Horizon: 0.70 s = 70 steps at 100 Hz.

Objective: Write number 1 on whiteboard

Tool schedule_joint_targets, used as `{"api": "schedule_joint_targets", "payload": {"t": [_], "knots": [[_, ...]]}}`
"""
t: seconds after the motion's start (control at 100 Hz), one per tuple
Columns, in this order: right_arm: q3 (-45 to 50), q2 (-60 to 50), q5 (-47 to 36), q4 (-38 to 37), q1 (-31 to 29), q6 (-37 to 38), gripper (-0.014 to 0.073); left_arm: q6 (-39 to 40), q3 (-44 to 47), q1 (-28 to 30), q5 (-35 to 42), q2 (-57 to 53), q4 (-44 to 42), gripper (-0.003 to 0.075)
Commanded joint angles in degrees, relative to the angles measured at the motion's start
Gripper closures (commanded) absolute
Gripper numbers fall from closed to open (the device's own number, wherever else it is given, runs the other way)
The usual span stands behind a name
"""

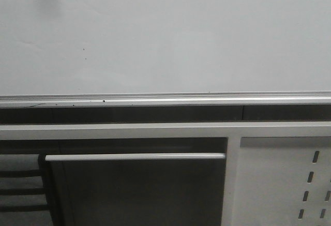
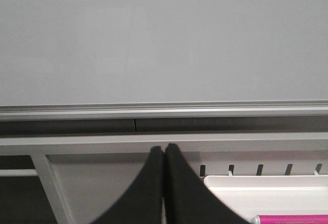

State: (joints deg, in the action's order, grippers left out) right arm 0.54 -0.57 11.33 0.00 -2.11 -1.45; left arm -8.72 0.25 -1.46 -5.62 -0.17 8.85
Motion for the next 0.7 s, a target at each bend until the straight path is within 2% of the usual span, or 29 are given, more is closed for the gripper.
{"api": "schedule_joint_targets", "payload": {"t": [0.0,0.32,0.5,0.55,0.69], "knots": [[1.58,-1.04,-5.00,1.11,-0.35,-0.16,0.0659,0.37,2.28,0.09,3.77,-1.37,4.09,0.0741],[1.58,-1.04,-11.33,24.13,-0.35,-0.16,0.0659,0.37,2.28,0.09,3.77,-1.37,27.77,0.0741],[1.13,-1.04,-11.74,39.85,-0.35,-0.16,0.0658,0.37,1.89,0.09,3.66,-1.37,45.56,0.0741],[0.29,-1.04,-10.50,40.86,-0.35,-0.16,0.0657,0.37,1.44,0.09,3.01,-1.37,47.53,0.0741],[-5.00,0.53,-3.80,39.28,-0.35,-0.16,0.0654,-1.80,-3.07,0.09,-1.69,-0.57,46.20,0.0741]]}}
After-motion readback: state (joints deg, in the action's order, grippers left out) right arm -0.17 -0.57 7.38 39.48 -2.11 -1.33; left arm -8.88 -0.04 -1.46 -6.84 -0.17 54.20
